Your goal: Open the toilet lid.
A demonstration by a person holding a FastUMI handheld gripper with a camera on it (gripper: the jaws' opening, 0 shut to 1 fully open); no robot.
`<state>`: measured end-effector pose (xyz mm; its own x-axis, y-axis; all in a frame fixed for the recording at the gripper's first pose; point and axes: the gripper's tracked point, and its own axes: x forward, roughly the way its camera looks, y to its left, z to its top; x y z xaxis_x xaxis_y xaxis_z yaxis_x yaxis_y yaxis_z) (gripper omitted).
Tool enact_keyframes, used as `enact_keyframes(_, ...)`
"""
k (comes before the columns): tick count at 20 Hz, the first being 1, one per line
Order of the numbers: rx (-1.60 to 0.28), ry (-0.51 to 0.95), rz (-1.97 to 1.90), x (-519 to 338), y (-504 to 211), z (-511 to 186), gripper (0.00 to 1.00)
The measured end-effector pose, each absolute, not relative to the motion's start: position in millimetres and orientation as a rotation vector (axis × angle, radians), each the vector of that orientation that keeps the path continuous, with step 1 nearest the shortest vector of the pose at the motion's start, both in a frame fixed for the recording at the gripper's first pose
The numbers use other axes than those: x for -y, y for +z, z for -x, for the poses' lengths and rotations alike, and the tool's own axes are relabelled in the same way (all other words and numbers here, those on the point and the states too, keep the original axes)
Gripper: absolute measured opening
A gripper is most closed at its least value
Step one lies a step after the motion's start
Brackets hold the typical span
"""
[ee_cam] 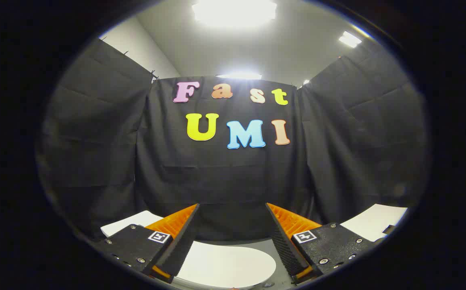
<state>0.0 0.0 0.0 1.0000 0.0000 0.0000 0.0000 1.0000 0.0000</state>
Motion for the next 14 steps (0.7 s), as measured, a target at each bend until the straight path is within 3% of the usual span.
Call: enact_keyframes(14,0.01,0.001,-0.015,4.8,2.6,1.6,0.95)
